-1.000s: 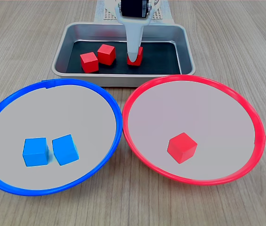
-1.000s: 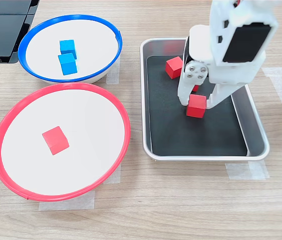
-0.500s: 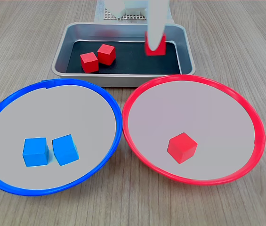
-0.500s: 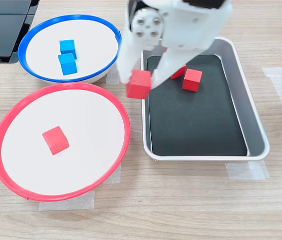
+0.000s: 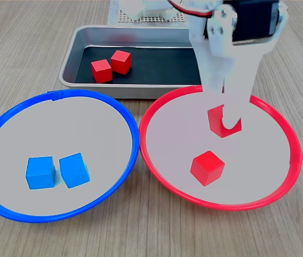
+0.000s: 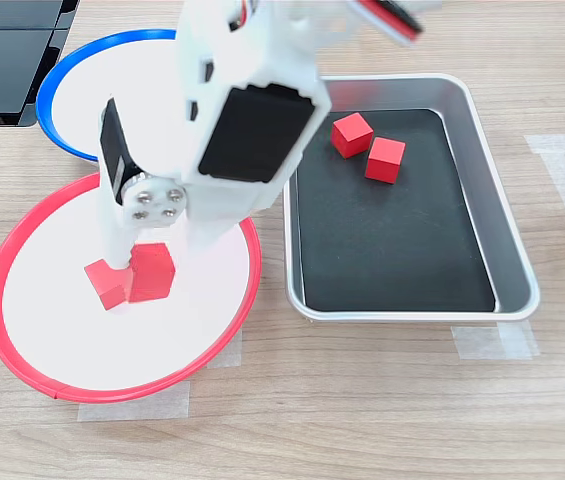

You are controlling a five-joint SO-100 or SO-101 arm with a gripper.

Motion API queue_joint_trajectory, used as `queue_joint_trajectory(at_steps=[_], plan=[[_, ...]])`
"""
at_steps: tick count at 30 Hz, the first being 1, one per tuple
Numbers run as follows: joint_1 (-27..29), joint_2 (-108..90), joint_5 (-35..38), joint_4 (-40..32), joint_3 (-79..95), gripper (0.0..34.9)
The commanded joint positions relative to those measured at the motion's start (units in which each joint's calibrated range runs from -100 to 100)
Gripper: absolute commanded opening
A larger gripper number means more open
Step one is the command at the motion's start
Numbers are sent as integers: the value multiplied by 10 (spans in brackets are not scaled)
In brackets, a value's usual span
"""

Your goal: Resolve any anomalies and move all blocks to matching dishes

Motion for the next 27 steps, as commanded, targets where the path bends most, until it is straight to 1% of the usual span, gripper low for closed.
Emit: queue_joint_trajectory(at_steps=[1,5,8,9,11,12,15,19,21,22,23,24,25,27], plan=[[19,-63,10,5,39,133],[39,-145,23,35,108,155],[61,-217,40,63,168,124],[70,-241,52,85,184,129],[89,-285,81,128,221,123],[103,-308,97,149,246,126],[162,-370,140,195,329,122],[216,-417,155,197,422,117],[232,-436,149,189,464,110],[239,-448,134,178,494,109],[240,-452,125,171,508,122],[238,-458,108,161,528,151],[237,-460,97,154,538,158],[237,-458,71,144,548,147]])
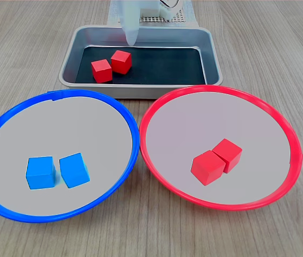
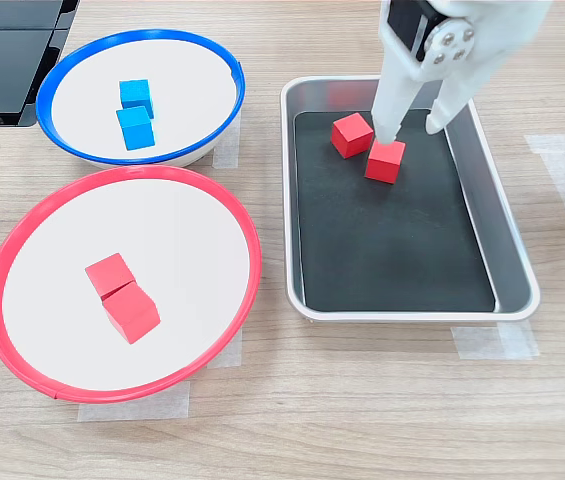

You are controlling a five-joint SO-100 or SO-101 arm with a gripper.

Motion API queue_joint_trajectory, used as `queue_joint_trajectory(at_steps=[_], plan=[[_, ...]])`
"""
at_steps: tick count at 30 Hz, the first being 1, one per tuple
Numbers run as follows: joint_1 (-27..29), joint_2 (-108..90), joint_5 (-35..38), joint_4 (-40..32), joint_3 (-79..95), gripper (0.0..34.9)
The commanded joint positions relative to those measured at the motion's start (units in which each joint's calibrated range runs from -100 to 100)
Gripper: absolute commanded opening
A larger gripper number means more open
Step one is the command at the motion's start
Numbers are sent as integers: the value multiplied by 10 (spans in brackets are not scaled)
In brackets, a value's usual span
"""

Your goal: Resolve any anomalies and move all blocks to matching dishes

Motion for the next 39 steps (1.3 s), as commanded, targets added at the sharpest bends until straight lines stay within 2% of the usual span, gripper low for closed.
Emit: queue_joint_trajectory(at_steps=[1,7,13,19,28,31,33,36,39], plan=[[6,-11,-48,-18,17,145],[19,43,-89,-31,10,144],[17,102,-100,-41,-30,144],[11,145,-103,-32,-77,137],[37,175,-83,-51,-65,145],[36,177,-77,-64,-55,123],[34,178,-73,-76,-50,66],[21,179,-63,-83,-59,3],[-14,159,-58,-64,-97,1]])
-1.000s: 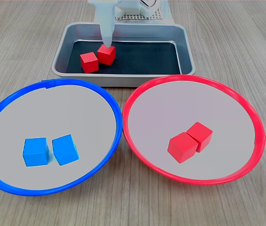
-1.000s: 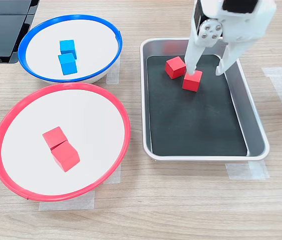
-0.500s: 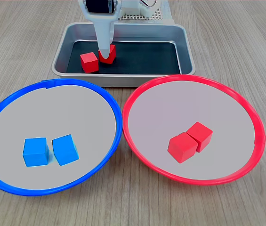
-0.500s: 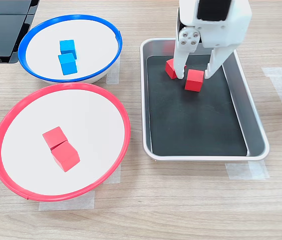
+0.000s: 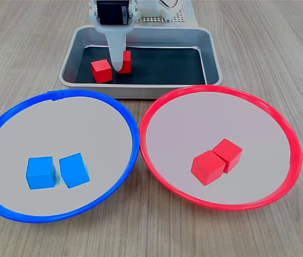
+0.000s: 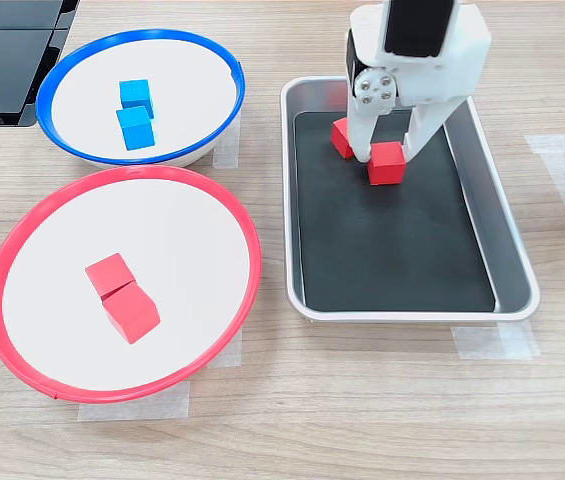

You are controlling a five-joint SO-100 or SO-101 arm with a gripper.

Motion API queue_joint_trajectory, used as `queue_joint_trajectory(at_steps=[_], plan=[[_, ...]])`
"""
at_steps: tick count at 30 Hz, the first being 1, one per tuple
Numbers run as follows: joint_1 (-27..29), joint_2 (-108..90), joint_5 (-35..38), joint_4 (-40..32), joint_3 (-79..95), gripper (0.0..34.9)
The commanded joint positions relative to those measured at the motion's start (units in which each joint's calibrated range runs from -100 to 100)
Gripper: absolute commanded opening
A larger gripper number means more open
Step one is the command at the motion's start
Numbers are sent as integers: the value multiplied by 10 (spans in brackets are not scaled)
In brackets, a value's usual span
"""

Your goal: Resolve any anomalies and move all blocks to matching dishes

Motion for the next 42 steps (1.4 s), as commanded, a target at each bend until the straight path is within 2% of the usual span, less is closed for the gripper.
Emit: queue_joint_trajectory(at_steps=[1,4,7,9,10,16,21,23,24,26,31,33,35,40,42], plan=[[-44,-29,6,29,-66,1],[-112,-42,0,87,-185,1],[-168,-33,-15,91,-283,1],[-199,-23,-29,58,-323,1],[-222,-9,-40,3,-330,1],[-245,72,-50,-125,-331,1],[-220,157,-41,-156,-359,3],[-204,186,-41,-156,-376,65],[-195,198,-41,-159,-384,109],[-188,205,-40,-159,-392,148],[-182,159,-32,-121,-372,133],[-178,116,-27,-82,-345,109],[-156,15,-1,22,-272,94],[-91,-101,53,84,-155,123],[-37,-157,100,86,-78,156]])
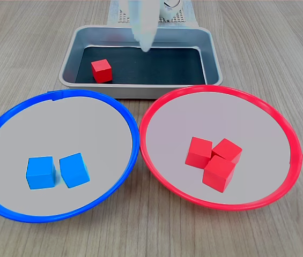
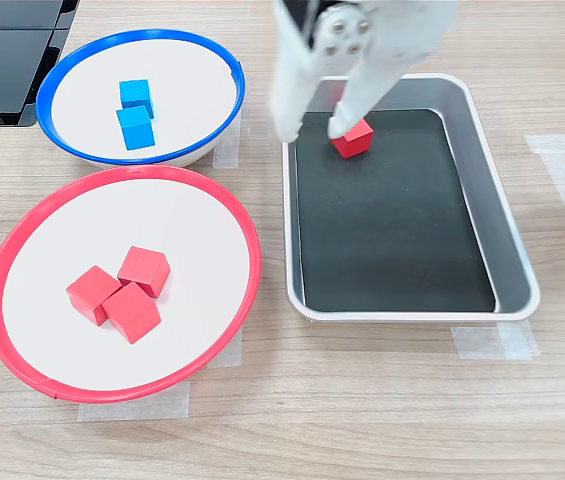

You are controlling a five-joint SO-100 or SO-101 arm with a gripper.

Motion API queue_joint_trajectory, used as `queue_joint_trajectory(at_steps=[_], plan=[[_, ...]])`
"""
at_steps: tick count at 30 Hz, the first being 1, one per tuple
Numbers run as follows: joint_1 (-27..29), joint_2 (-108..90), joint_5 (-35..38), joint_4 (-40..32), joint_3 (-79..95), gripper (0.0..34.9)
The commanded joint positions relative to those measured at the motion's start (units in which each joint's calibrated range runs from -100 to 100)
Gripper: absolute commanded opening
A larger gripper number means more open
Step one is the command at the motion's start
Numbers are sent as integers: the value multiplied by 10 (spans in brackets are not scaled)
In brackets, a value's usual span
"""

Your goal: Resolve any anomalies and move all blocks to matching dishes

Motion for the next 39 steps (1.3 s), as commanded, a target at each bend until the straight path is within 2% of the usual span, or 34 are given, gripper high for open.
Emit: queue_joint_trajectory(at_steps=[1,4,7,16,30,32,33,35,36,39], plan=[[79,-101,69,11,105,154],[122,-113,103,-18,156,163],[141,-94,120,-24,161,163],[149,2,150,-48,131,146],[175,125,158,-79,59,154],[172,135,158,-89,56,134],[170,139,158,-92,56,114],[166,143,158,-96,56,31],[162,144,160,-97,56,10],[137,127,160,-75,46,1]])
